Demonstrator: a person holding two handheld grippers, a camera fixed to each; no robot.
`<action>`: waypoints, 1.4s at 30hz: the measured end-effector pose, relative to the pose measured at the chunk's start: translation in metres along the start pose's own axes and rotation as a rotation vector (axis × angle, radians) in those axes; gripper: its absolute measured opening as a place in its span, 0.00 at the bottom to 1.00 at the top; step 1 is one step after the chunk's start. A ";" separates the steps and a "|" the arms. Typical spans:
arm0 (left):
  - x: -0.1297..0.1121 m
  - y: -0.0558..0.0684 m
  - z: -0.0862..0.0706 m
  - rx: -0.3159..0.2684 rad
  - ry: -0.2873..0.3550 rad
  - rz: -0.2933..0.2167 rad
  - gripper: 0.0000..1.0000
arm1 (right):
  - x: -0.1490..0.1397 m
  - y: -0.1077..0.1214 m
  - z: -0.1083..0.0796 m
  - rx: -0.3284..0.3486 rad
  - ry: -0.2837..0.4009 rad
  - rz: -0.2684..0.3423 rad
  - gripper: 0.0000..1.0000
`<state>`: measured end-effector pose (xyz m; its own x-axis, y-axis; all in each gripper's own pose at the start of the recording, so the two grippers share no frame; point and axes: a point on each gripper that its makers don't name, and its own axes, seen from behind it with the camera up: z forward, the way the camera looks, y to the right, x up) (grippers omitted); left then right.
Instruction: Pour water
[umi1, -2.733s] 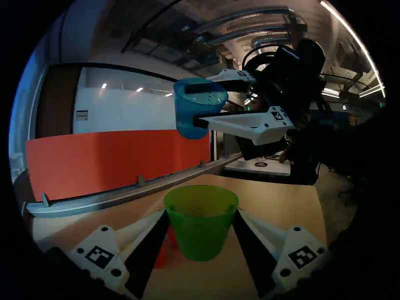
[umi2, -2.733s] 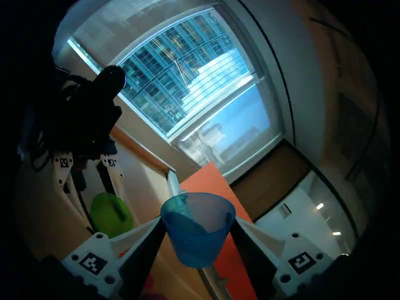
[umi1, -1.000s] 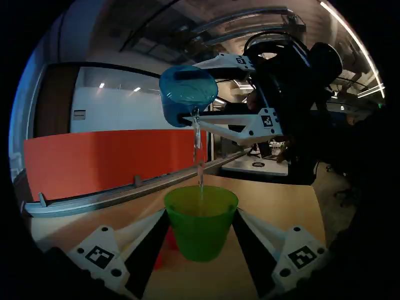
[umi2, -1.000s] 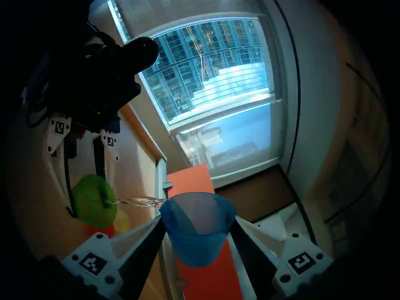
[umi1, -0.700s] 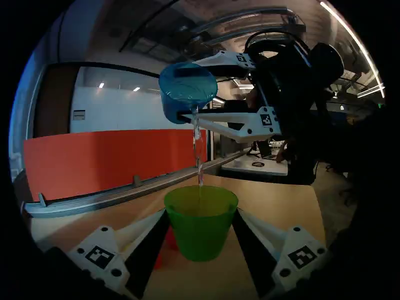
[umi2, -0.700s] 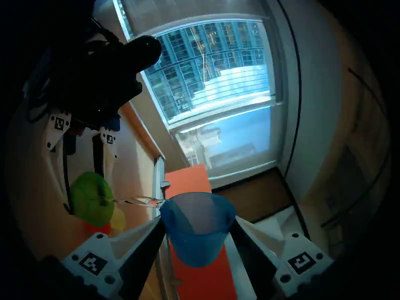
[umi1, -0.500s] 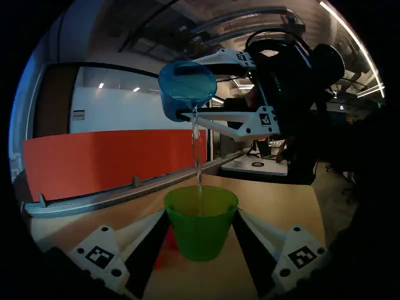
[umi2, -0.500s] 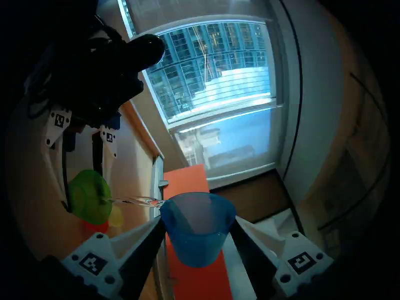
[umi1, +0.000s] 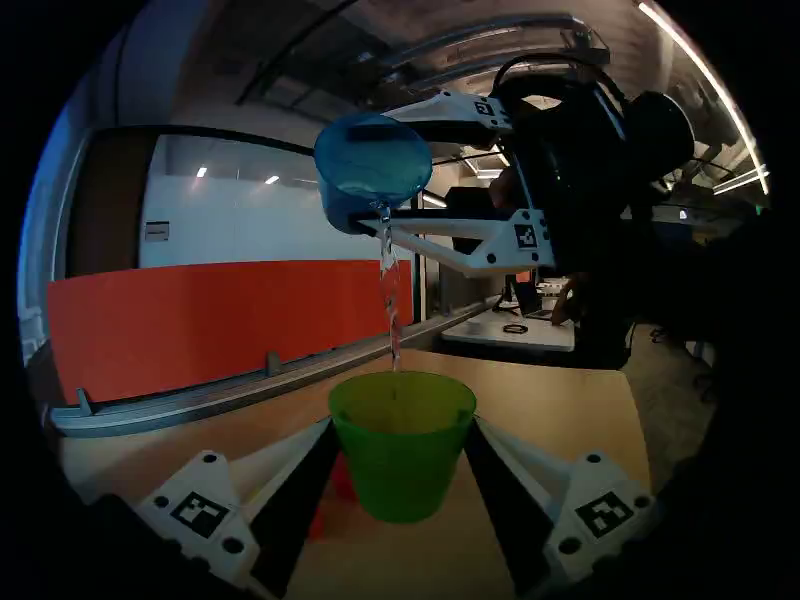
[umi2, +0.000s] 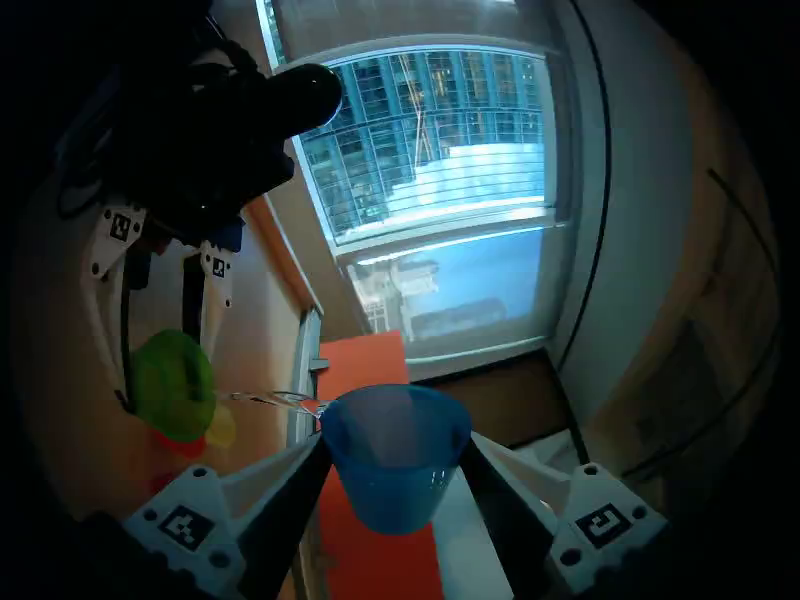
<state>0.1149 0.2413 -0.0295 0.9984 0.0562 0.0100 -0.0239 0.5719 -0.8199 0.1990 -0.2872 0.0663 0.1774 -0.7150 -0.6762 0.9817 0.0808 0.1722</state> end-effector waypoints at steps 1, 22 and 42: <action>0.000 0.000 0.000 0.001 0.001 0.000 0.84 | 0.001 0.000 0.000 -0.001 0.000 -0.004 0.89; 0.003 0.000 -0.001 0.003 0.010 -0.004 0.84 | 0.006 0.009 0.006 -0.015 0.002 -0.098 0.89; 0.003 -0.001 -0.002 0.002 0.020 -0.005 0.84 | 0.017 0.015 0.008 -0.030 0.005 -0.210 0.89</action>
<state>0.1185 0.2390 -0.0298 0.9993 0.0366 0.0027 -0.0188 0.5737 -0.8188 0.2164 -0.3039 0.0633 -0.0307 -0.7148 -0.6986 0.9988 -0.0487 0.0060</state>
